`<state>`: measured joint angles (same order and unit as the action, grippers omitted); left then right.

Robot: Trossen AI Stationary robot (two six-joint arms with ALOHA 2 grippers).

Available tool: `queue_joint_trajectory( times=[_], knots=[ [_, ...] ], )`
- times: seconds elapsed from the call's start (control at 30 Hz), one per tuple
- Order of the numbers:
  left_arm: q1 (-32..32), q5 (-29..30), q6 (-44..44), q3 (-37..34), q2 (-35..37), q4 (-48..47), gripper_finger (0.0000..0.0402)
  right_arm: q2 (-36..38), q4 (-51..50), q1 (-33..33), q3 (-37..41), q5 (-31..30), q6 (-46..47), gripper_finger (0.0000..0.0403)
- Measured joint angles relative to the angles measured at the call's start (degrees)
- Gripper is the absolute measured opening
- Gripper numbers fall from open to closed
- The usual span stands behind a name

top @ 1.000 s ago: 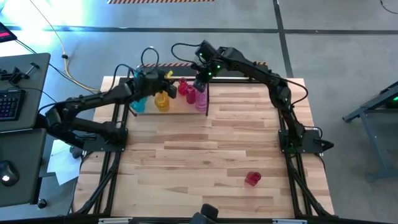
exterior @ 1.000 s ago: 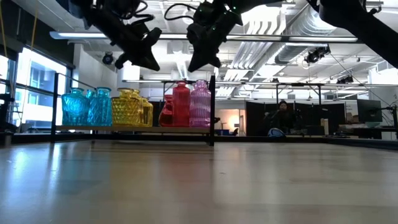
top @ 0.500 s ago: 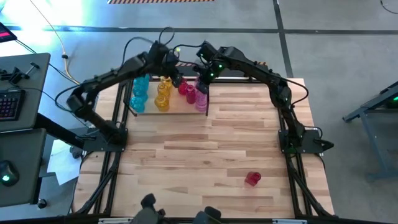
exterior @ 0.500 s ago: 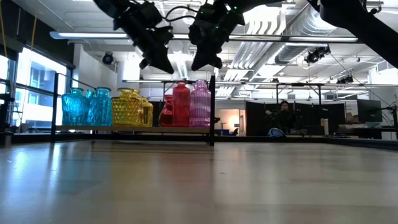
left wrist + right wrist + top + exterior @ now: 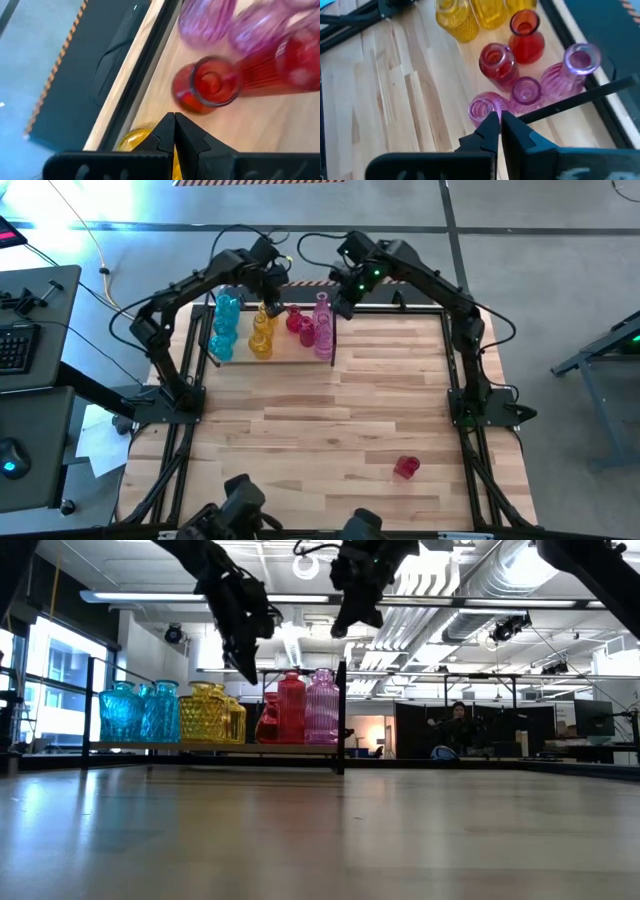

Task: Sort vases onto shelf
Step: Put the top red vase on the shelf aligned with the other red vase

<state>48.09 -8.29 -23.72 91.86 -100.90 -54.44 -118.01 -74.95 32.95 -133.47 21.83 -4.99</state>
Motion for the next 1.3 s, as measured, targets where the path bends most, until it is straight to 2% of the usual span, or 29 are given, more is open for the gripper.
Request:
queue_joint_trajectory(
  times=[0.07,0.57,0.93,1.3],
  knots=[
    [-0.22,1.92,-0.8,-0.01,-0.91,-0.17,0.0,0.85,0.43,0.24,0.0,-0.48,0.0,0.0002],
    [-2.47,0.31,-0.45,0.01,-1.79,-1.02,0.0,2.51,0.9,1.2,0.0,-1.82,0.0,0.0002],
    [-2.68,2.25,2.11,-0.18,-1.79,-1.87,0.0,2.51,0.87,1.18,0.0,-1.78,-0.04,0.0002],
    [-4.22,3.95,-3.43,-0.32,-1.81,-4.26,0.0,2.51,0.83,1.14,0.0,-1.76,-0.04,0.0002]
  ],
)
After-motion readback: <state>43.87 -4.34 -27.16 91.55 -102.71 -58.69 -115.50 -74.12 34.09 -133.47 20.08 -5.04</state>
